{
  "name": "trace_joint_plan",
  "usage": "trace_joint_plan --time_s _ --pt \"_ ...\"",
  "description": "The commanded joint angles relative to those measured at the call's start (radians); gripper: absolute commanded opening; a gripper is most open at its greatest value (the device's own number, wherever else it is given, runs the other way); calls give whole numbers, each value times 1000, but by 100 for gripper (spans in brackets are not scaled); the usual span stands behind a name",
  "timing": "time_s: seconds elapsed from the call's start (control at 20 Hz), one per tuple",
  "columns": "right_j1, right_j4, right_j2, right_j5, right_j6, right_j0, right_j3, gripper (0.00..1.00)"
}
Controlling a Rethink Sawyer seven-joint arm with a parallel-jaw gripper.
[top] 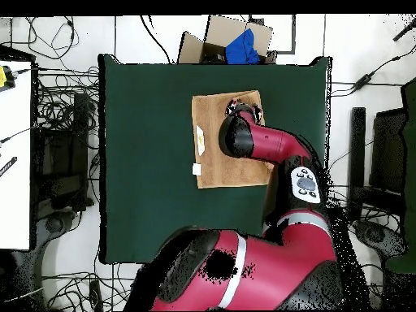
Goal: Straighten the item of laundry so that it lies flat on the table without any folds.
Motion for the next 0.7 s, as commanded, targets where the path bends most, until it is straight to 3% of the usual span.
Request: trace_joint_plan --time_s 0.05,0.7 --pt "59 58 119 -26 200 26 37 100" --pt "70 72 170 -41 187 -1 55 100"
